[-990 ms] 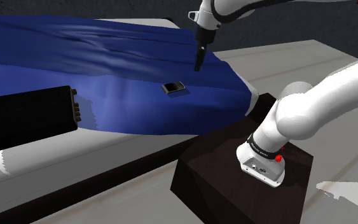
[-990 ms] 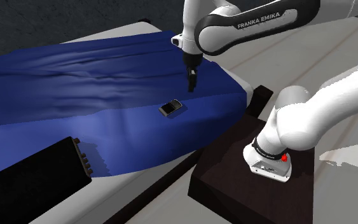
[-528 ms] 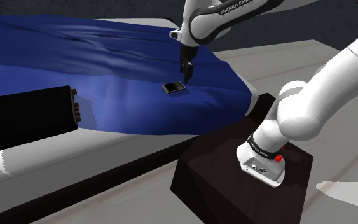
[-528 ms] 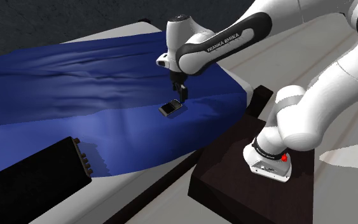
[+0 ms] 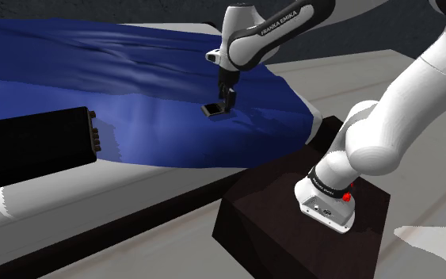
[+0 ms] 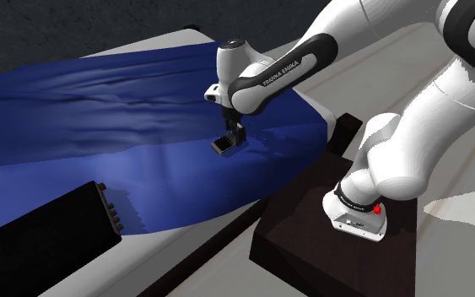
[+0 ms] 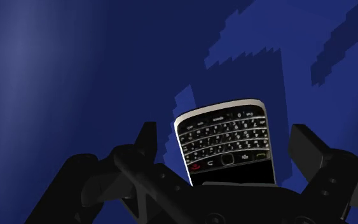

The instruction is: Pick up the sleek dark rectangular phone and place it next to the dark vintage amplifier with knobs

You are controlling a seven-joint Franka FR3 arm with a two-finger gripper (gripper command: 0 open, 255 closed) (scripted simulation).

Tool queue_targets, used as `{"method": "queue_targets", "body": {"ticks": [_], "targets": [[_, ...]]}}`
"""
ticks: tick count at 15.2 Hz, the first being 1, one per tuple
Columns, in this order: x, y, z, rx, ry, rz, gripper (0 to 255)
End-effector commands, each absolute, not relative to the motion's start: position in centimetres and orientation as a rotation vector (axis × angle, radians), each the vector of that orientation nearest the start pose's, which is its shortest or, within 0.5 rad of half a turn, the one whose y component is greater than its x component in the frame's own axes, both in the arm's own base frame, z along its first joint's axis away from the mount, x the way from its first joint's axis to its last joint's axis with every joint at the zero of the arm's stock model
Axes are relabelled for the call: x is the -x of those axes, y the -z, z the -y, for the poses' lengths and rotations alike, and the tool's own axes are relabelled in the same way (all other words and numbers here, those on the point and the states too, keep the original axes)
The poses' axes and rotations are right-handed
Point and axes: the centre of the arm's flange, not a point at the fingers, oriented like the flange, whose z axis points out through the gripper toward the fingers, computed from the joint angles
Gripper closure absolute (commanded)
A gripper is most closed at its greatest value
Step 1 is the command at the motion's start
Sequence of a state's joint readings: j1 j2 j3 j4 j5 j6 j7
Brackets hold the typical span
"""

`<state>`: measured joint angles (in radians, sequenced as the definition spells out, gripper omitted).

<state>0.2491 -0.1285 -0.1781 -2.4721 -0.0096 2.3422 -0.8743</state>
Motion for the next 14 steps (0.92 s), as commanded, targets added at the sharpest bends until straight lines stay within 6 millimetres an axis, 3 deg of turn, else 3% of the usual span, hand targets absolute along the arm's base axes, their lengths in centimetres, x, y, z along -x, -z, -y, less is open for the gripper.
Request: {"method": "queue_targets", "body": {"ticks": [1,8,9,14], "targets": [[-45.86,-33.20,-3.32,2.777,0.006,1.435,0],[-45.86,-33.21,-3.32,2.777,0.006,1.435,0],[-45.86,-33.21,-3.32,2.777,0.006,1.435,255],[-45.86,-33.21,-3.32,2.777,0.006,1.435,255]]}}
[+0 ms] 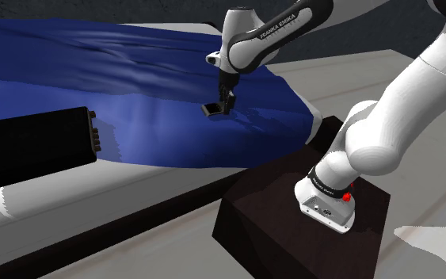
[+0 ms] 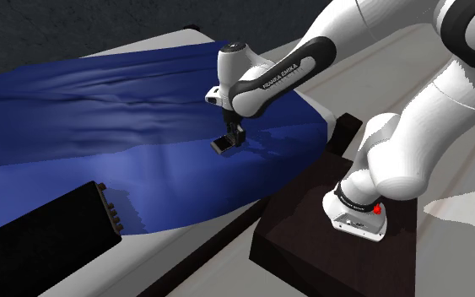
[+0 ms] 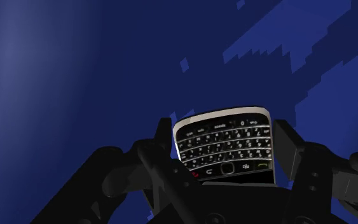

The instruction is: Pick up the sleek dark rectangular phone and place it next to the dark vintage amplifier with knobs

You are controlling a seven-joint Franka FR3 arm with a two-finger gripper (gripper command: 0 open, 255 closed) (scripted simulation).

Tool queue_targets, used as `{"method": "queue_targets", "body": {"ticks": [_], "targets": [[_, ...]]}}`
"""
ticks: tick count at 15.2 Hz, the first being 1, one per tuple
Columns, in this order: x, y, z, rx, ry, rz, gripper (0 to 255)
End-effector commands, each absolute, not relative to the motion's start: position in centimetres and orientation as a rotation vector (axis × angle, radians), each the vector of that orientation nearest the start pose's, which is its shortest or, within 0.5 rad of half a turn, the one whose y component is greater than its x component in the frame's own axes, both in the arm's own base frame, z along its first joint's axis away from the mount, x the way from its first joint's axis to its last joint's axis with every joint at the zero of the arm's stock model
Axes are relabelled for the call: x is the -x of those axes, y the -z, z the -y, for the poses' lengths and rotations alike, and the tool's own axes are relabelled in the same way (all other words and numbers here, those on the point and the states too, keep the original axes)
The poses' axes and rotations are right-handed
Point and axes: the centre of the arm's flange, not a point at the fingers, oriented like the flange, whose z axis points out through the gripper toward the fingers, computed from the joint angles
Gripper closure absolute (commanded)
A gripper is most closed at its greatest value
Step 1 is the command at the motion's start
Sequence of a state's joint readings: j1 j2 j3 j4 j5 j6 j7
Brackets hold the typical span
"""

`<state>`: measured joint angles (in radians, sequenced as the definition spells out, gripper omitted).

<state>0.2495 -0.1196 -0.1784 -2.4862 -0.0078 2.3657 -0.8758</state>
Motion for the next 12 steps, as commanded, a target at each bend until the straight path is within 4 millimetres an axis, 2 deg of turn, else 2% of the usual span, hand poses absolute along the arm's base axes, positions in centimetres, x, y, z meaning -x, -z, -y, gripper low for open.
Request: {"method": "queue_targets", "body": {"ticks": [1,4,12], "targets": [[-45.9,-33.2,-3.3,2.777,0.006,1.435,255],[-45.9,-33.2,-3.3,2.777,0.006,1.435,255],[-45.9,-37.4,-3.3,2.777,0.006,1.435,255]]}}
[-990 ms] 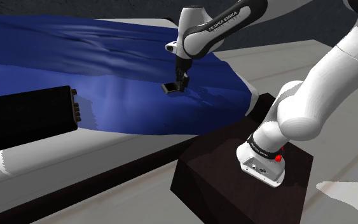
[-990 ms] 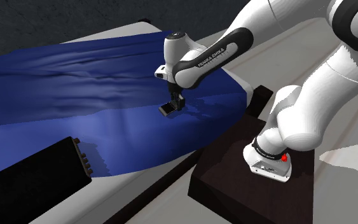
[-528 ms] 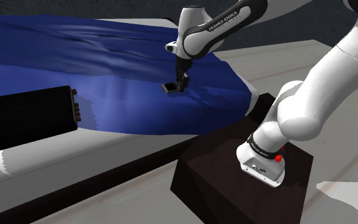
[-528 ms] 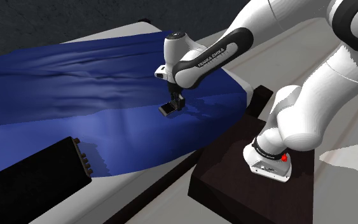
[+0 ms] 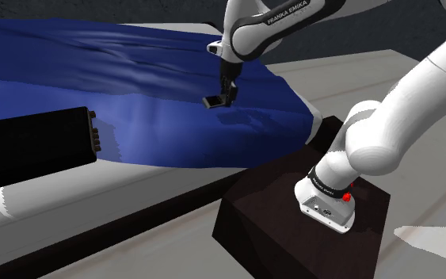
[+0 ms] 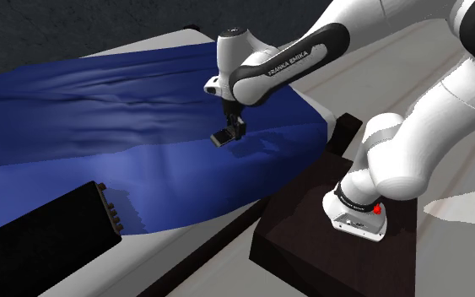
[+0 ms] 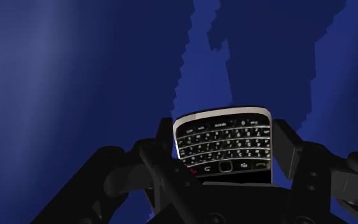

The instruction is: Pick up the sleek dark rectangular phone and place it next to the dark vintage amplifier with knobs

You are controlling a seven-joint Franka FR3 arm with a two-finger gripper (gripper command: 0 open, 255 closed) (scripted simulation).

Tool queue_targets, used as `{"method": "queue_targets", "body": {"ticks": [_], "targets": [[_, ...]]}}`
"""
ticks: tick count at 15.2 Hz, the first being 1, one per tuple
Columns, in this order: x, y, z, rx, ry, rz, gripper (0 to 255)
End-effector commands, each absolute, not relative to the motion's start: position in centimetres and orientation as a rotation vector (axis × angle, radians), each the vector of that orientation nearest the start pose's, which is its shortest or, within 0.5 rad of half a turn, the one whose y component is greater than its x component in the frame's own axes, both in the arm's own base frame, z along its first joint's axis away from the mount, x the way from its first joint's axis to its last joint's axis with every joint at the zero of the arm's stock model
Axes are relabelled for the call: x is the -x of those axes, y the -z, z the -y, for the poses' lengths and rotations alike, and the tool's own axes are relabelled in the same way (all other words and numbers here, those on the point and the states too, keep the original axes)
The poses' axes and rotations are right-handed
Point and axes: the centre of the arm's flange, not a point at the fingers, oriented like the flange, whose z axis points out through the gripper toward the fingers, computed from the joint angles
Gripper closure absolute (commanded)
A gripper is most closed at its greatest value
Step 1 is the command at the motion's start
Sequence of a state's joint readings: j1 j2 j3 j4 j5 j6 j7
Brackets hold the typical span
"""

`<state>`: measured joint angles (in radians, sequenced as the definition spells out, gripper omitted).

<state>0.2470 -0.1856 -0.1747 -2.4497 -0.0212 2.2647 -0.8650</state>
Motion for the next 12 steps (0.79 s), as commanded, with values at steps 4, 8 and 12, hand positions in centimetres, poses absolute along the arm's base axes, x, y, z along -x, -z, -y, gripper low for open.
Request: {"method": "queue_targets", "body": {"ticks": [4,8,12], "targets": [[-45.9,-39.5,-3.3,2.777,0.006,1.435,255],[-45.9,-41.7,-3.3,2.777,0.006,1.435,255],[-45.9,-43.8,-3.3,2.777,0.006,1.435,255]]}}
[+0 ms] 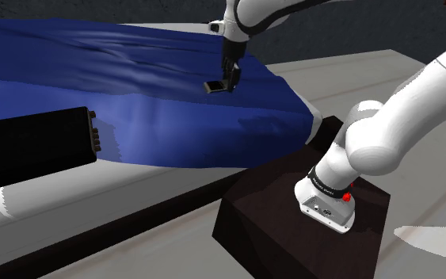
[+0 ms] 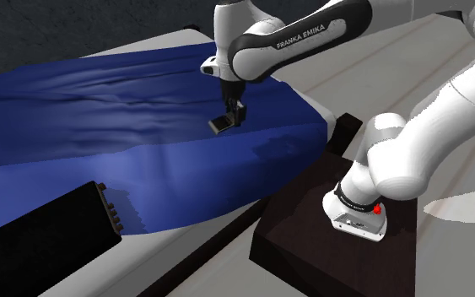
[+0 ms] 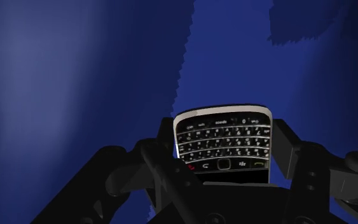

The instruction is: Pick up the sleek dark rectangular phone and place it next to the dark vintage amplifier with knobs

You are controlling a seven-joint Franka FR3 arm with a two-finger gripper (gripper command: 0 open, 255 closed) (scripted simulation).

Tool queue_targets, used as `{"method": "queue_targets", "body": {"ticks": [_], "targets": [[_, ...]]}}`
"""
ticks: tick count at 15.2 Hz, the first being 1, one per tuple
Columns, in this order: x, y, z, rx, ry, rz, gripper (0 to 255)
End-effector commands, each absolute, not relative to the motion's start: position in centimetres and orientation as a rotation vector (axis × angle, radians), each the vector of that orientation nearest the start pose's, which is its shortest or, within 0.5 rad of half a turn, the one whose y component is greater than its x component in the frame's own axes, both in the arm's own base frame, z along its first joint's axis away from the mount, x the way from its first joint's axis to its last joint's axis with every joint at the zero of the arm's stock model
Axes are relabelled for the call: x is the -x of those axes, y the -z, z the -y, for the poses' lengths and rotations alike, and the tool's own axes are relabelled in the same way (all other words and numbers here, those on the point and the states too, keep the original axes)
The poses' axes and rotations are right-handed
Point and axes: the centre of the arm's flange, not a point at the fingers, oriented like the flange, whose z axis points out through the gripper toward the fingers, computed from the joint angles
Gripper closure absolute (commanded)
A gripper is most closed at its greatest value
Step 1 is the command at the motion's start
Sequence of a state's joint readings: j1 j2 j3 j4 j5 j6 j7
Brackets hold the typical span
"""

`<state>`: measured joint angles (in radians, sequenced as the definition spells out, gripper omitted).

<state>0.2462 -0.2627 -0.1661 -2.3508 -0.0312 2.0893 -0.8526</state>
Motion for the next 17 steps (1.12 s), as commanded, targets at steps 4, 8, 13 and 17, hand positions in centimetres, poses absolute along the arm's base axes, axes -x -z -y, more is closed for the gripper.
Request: {"method": "queue_targets", "body": {"ticks": [4,8,13,17], "targets": [[-46.7,-45.2,-4.3,2.777,0.006,1.435,255],[-50.0,-45.2,-8.4,2.777,0.006,1.435,255],[-54.2,-45.2,-13.6,2.777,0.006,1.435,255],[-57.5,-45.2,-17.6,2.777,0.006,1.435,255]]}}
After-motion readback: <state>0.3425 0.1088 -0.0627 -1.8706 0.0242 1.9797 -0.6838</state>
